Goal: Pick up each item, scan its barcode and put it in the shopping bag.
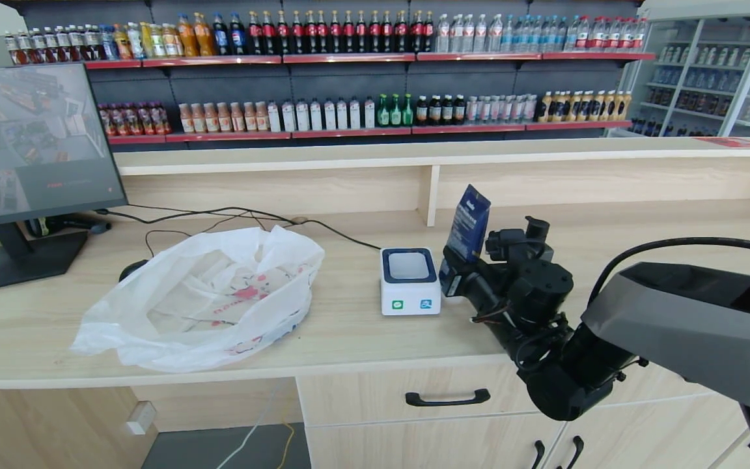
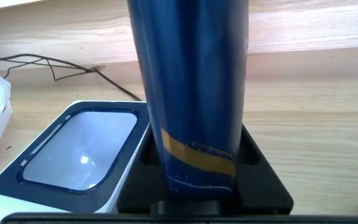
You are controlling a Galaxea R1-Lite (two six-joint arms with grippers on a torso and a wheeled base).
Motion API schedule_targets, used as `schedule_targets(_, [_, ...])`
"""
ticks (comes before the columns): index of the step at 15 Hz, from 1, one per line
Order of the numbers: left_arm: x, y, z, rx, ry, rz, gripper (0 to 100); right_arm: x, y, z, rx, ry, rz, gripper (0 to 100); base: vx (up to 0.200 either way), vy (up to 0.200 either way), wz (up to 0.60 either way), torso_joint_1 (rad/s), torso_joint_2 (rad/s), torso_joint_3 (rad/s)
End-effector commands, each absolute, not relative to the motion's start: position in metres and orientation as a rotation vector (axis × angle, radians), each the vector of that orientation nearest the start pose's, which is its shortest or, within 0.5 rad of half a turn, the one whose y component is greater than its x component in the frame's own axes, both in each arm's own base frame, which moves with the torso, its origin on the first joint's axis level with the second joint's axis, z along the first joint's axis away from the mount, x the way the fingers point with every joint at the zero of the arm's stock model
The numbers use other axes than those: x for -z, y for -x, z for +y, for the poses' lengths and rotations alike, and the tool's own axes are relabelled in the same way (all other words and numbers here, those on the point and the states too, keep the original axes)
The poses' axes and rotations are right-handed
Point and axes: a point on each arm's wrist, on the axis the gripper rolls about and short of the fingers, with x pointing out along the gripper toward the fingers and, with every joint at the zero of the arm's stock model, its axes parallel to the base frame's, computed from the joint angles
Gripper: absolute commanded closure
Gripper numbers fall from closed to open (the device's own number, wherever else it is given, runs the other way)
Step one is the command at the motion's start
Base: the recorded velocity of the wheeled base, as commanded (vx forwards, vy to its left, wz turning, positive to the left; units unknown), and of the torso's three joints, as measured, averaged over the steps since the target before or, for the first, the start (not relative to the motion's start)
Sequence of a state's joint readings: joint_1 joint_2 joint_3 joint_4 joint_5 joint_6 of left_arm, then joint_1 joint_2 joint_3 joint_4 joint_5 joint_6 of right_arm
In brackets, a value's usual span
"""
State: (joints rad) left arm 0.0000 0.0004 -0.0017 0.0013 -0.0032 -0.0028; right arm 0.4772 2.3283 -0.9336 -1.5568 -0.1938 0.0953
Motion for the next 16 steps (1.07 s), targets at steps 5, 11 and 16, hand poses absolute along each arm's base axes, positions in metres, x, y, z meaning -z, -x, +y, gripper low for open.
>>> schedule_targets(5, [-0.076, 0.023, 0.0, 0.003, 0.003, 0.0, 0, -0.098, -0.353, 0.186, -0.305, -0.162, -0.173, 100, 0.0, 0.0, 0.0, 0.0, 0.0, 0.0])
schedule_targets(11, [-0.076, 0.023, 0.0, 0.003, 0.003, 0.0, 0, -0.127, -0.327, 0.177, -0.323, -0.172, -0.207, 100, 0.0, 0.0, 0.0, 0.0, 0.0, 0.0])
schedule_targets(16, [-0.076, 0.023, 0.0, 0.002, 0.003, 0.0, 0, -0.155, -0.278, 0.161, -0.395, -0.154, -0.22, 100, 0.0, 0.0, 0.0, 0.0, 0.0, 0.0])
